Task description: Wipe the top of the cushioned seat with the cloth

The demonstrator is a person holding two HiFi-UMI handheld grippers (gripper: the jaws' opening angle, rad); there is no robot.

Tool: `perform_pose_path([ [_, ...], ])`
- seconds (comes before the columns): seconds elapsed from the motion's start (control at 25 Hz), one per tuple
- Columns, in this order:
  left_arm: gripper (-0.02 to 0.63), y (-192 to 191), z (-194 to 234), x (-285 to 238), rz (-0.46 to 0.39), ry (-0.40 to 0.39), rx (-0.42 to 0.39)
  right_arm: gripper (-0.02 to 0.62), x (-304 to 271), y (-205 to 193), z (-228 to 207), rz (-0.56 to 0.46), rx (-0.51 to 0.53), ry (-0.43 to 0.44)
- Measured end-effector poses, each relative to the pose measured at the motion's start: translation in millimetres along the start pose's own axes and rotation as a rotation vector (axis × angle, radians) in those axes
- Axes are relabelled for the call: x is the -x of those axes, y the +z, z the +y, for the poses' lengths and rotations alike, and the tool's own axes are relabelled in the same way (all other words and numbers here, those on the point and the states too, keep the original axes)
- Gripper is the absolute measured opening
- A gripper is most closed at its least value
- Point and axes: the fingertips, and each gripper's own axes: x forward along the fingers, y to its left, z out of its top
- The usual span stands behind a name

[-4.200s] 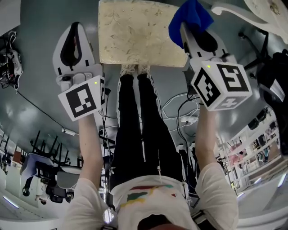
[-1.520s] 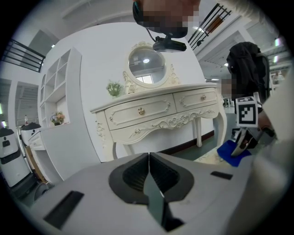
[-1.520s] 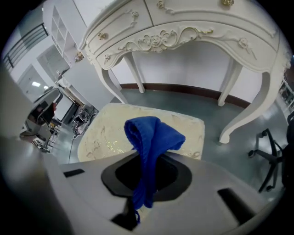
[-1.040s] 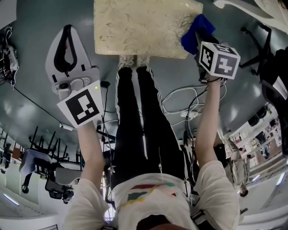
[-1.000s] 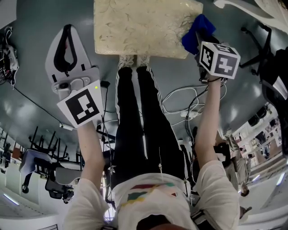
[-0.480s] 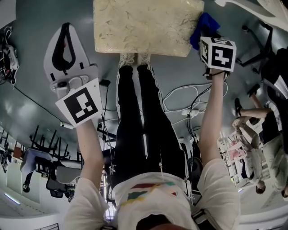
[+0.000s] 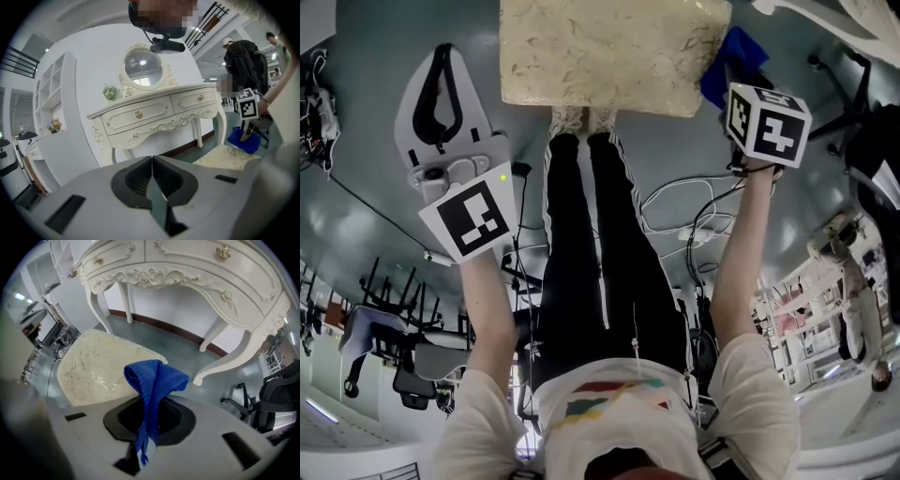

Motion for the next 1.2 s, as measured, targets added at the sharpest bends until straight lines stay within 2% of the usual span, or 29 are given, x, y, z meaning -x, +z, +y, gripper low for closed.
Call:
perform_pose_path([
  [0.16, 0.009, 5, 5, 3, -0.009, 0.017, 0.012, 0.037, 43, 20, 34, -0.095, -0.014, 0.104],
  [0.32, 0.009, 7, 5, 4, -0.017, 0.019, 0.021, 0.037, 82, 38, 75, -0.205, -0.071, 0.228],
  [0.52, 0.009, 4, 5, 7, -0.011, 0.016, 0.034, 0.037, 110, 58, 147, -0.305, -0.115, 0.438],
  [0.64, 0.009, 6, 12, 9, -0.021, 0.025, 0.069, 0.037, 112, 64, 202, -0.306, -0.083, 0.577],
  [0.8, 0.009, 5, 20, 13, -0.04, 0.034, 0.064, 0.037, 95, 68, 263, -0.296, -0.064, 0.675],
  [1.0, 0.009, -2, 34, 21, -0.032, 0.033, 0.017, 0.037, 57, 66, 320, -0.228, -0.101, 0.745],
  [1.2, 0.009, -7, 47, 28, -0.025, 0.095, 0.062, 0.037, 26, 71, 357, -0.222, -0.111, 0.771],
])
